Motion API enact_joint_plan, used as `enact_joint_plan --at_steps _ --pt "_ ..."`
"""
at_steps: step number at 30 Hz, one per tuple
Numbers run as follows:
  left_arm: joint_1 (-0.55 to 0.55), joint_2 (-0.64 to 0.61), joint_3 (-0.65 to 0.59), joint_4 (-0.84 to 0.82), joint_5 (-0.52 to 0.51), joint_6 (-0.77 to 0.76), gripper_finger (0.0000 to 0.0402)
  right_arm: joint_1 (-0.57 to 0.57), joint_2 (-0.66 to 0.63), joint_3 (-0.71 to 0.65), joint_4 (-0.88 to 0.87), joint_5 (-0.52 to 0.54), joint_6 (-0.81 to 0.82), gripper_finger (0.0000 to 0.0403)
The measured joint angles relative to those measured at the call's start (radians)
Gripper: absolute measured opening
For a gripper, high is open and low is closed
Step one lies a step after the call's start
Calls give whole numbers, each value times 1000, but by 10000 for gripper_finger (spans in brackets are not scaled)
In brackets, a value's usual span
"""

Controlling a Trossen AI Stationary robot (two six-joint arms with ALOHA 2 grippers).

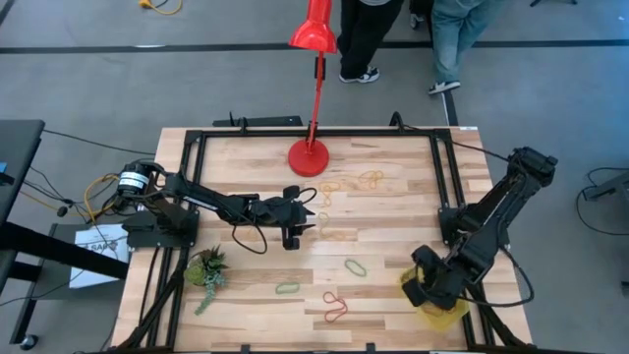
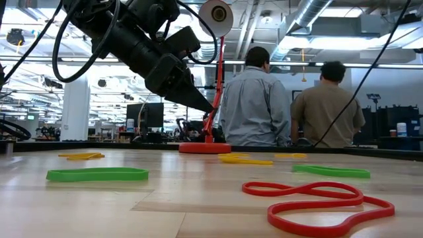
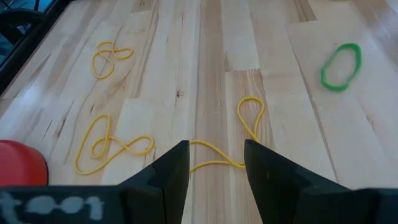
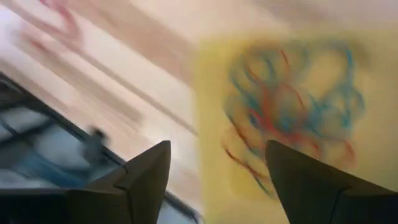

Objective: Pick and place rubber bands into bin
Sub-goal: Put the red rubber band into the container

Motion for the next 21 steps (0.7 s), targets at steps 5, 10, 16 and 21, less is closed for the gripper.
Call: enact_joint_plan --at_steps 5,10,16,21 --pt "0 0 0 0 0 0 144 11 2 23 32 410 -183 260" --pt "0 0 0 0 0 0 144 -50 59 23 198 631 -605 260" --pt "0 0 0 0 0 0 144 -218 215 24 459 573 -1125 260" --pt "0 0 0 0 0 0 144 -328 301 24 479 347 -1098 260"
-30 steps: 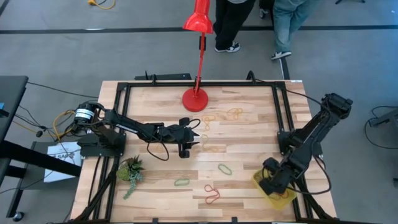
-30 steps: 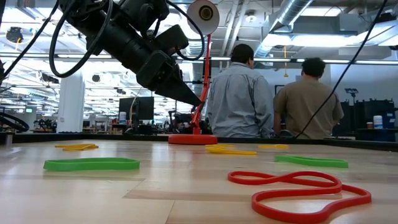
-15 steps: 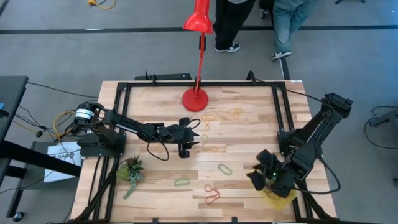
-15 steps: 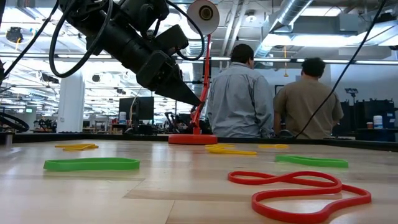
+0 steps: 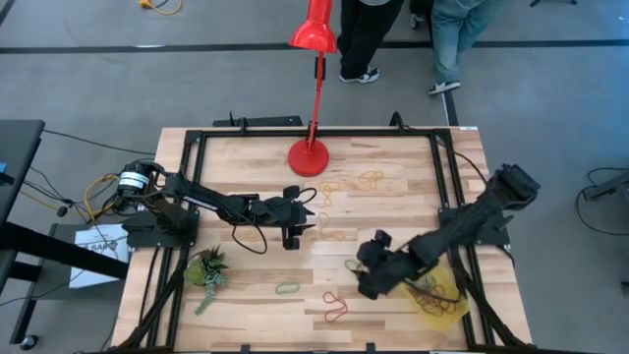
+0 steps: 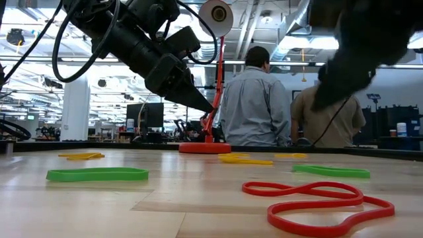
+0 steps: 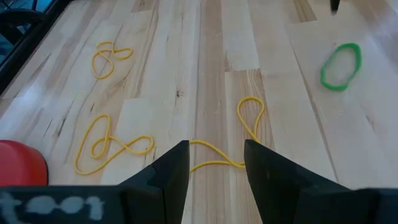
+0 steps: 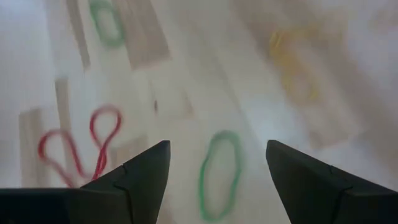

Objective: Pick and place rubber bands into bin
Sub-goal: Put the red rubber band into the container

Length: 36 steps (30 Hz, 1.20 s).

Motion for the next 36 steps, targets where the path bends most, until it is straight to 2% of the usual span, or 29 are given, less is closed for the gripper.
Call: enact_joint_plan --at_steps 3,9,15,17,19,21,32,36 --pt "0 0 0 0 0 0 144 -52 35 0 -14 -153 30 260" --pt "0 0 0 0 0 0 144 -115 122 8 14 -301 31 260" --pt "0 0 0 0 0 0 144 -115 215 106 11 -340 -14 260" --pt "0 0 0 0 0 0 144 -108 242 164 -83 -338 -1 260" --pt "0 0 0 -1 0 0 144 -97 260 213 -236 -294 52 260" --pt "0 0 0 -1 0 0 144 -87 280 253 -306 -256 60 260" --pt "0 0 0 -2 0 0 144 33 291 358 -176 -56 -58 260" --pt "0 0 0 -2 0 0 144 89 314 359 -104 -41 -83 260"
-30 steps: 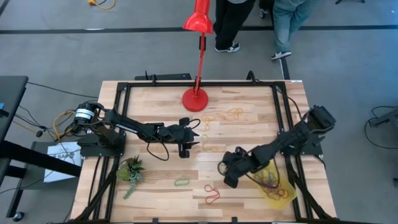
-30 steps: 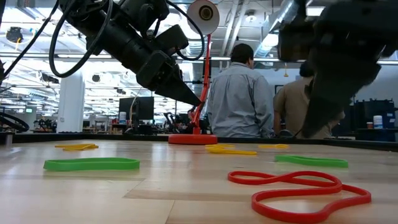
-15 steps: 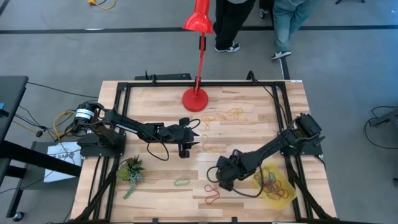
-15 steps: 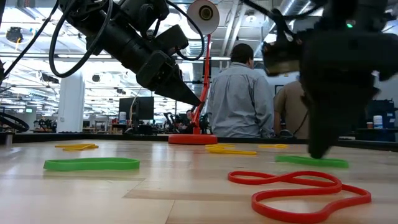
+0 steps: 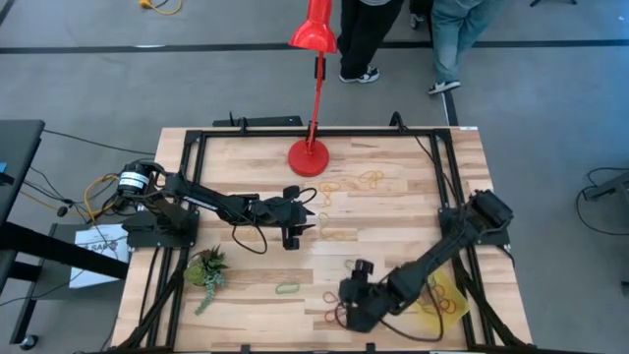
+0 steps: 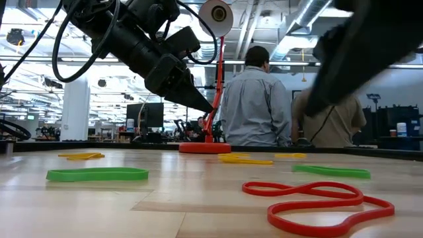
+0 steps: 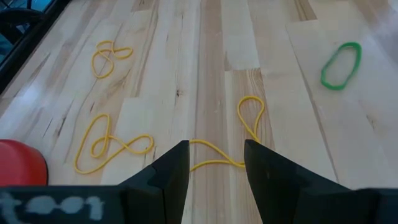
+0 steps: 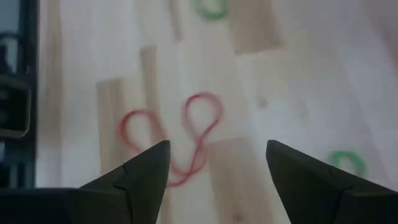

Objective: Pick and place rubber bands into bin
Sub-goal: Put the red rubber band into the container

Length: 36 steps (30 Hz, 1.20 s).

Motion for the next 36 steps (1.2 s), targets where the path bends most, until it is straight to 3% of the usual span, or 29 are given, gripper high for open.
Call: enact_joint_plan --at_steps 8,19,28,36 --pt "0 0 0 0 0 0 144 18 60 -1 20 47 20 260" --pt "0 0 0 -2 0 0 144 41 62 -1 87 -63 36 260" --pt "0 0 0 -11 0 0 144 48 148 0 128 -50 83 260" --pt "0 0 0 -19 0 0 144 64 155 1 109 -7 29 256"
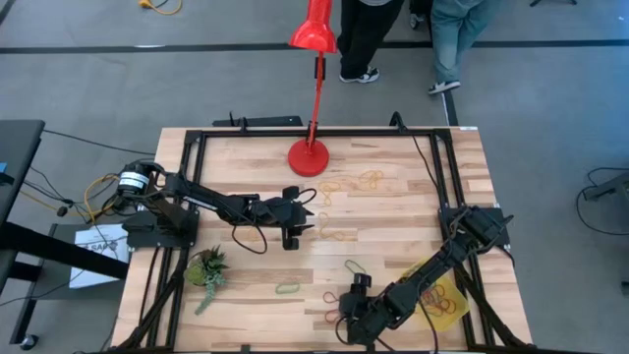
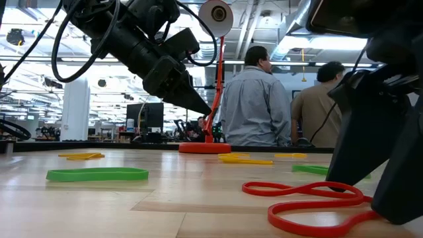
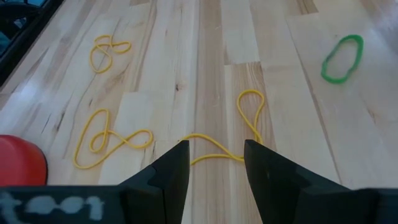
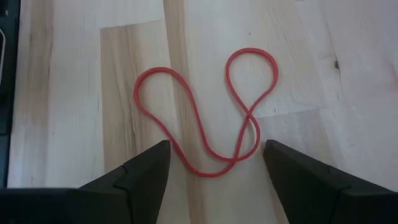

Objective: Pick and place rubber bands into bin
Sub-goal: Put the red rubber band into the container

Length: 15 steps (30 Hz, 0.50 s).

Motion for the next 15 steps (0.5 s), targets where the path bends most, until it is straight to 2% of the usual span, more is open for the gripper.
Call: enact_joint_plan --at_steps 3,6,15 --pt "0 0 0 0 0 0 144 2 0 0 -6 4 -13 236" --pt "0 0 0 0 0 0 144 -4 0 0 -1 8 -18 198" --pt "0 0 0 0 0 0 144 -18 -2 -1 0 6 -21 23"
